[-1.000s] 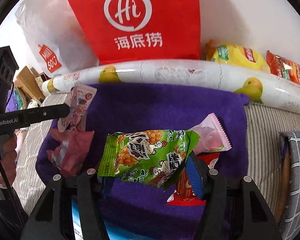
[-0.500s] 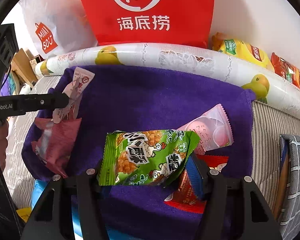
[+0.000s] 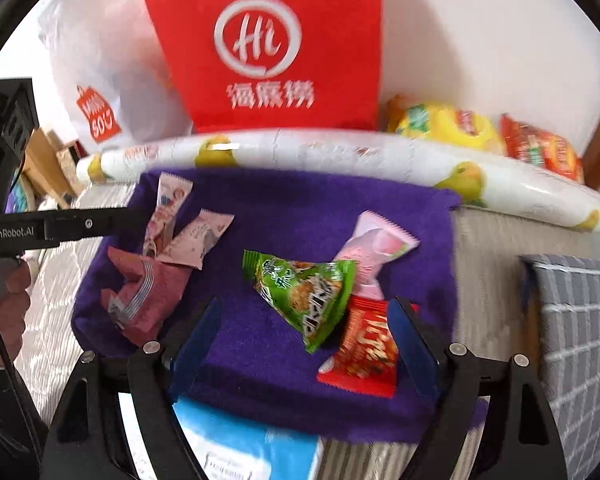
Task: Organize snacks
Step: 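Open the right gripper over the towel while left releases the biscuit packet there, then reach the right gripper to the blue packet on the mattress and grasp it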
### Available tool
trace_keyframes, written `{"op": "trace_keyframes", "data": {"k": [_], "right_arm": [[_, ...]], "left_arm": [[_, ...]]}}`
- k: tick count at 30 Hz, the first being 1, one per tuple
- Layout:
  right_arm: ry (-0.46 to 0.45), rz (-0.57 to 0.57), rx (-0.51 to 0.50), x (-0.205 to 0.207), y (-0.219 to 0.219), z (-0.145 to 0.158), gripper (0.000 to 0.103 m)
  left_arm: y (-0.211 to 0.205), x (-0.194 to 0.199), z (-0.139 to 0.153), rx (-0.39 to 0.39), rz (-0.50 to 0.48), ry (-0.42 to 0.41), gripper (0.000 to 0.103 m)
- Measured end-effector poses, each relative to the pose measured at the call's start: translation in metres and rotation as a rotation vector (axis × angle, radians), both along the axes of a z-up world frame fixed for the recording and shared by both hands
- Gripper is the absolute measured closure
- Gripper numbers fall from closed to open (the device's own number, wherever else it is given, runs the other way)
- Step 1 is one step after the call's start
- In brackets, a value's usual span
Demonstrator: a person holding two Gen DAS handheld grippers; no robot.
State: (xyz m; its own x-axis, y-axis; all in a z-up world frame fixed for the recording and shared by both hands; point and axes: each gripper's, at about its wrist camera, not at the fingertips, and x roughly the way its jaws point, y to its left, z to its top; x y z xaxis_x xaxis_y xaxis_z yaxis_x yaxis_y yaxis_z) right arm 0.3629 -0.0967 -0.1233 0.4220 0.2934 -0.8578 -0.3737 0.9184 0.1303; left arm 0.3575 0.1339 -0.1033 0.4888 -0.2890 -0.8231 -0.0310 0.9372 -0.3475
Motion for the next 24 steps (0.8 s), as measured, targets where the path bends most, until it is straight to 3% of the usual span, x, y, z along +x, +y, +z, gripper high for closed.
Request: {"op": "trace_keyframes", "data": {"k": [7,12,24], "right_arm": [[-0.083,-0.053,0.046,-0.049,-0.026,0.039,0.019],[-0.091,-0.090,0.052,-0.090,-0.045,0.042,0.019],[0.078,-0.070,0.098,-0.160,-0.071,0.001,0.020]], "left_arm": [[-0.014,-0.038,0.032,0.047,-0.008,-0.066,0.042],[-0.022,-0.079,0.040,0.071,-0.015,-0.092,0.042],[-0.025,-0.159,0.026,0.079,0.012,-0.050,0.042]]}}
